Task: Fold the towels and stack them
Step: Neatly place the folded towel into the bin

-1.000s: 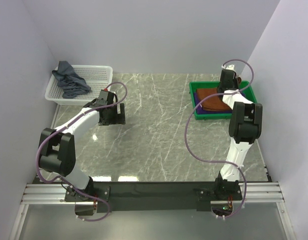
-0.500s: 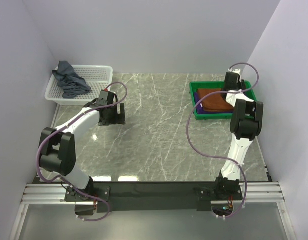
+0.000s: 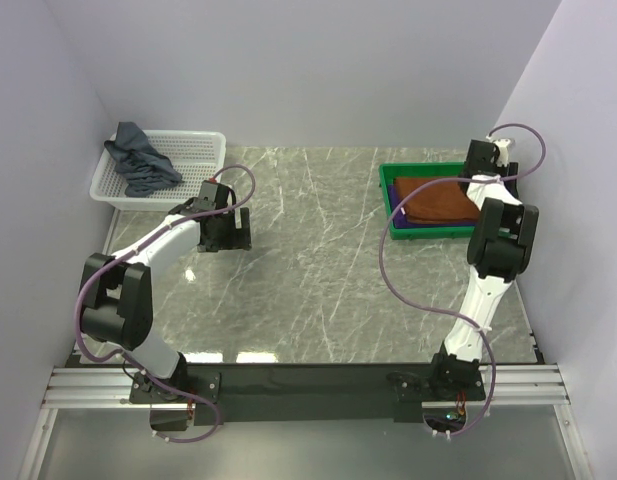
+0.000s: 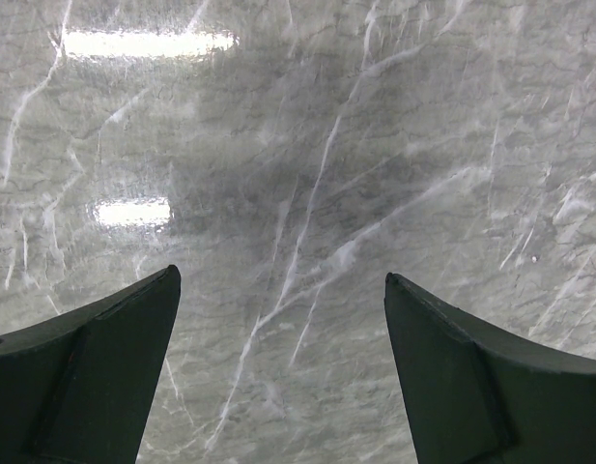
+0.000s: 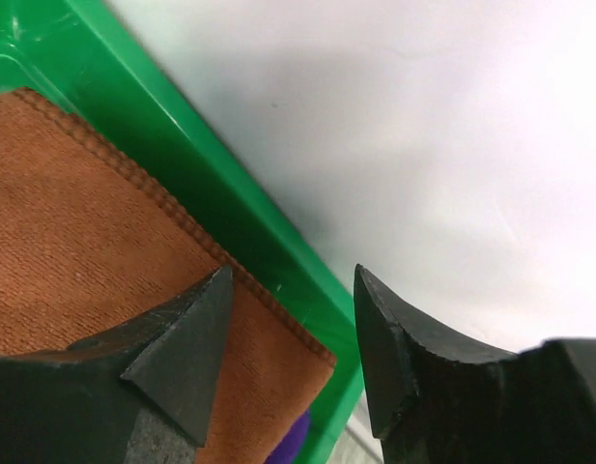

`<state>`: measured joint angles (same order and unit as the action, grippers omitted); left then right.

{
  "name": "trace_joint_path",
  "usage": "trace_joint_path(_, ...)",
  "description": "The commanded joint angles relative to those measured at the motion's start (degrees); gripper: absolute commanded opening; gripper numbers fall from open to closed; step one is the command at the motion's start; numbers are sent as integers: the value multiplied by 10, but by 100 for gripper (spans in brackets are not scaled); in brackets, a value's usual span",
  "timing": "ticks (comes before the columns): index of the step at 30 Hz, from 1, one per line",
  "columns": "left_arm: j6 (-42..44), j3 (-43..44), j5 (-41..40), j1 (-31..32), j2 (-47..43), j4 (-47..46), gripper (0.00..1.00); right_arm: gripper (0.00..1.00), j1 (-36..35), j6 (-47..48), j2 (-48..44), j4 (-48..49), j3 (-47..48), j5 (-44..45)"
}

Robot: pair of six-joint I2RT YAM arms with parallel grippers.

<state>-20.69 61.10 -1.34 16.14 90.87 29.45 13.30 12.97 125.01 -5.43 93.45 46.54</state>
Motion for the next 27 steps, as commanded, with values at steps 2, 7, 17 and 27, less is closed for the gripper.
trace_joint_path(2, 1, 23, 0, -2, -11, -1, 92, 62, -1, -99, -93, -49, 12, -23)
trace_joint_path(7, 1, 22, 0, -2, -31, -3, 92, 63, -1, -175, -186, -91, -22, -196)
trace_joint_path(17, 2, 15, 9, -3, -76, -7, 92, 39, -54, -331, -318, 15, -221, -536)
trace_joint_path(27, 1, 6, 9, -9, -118, -13, 92, 29, -153, -470, -262, 157, -376, -595)
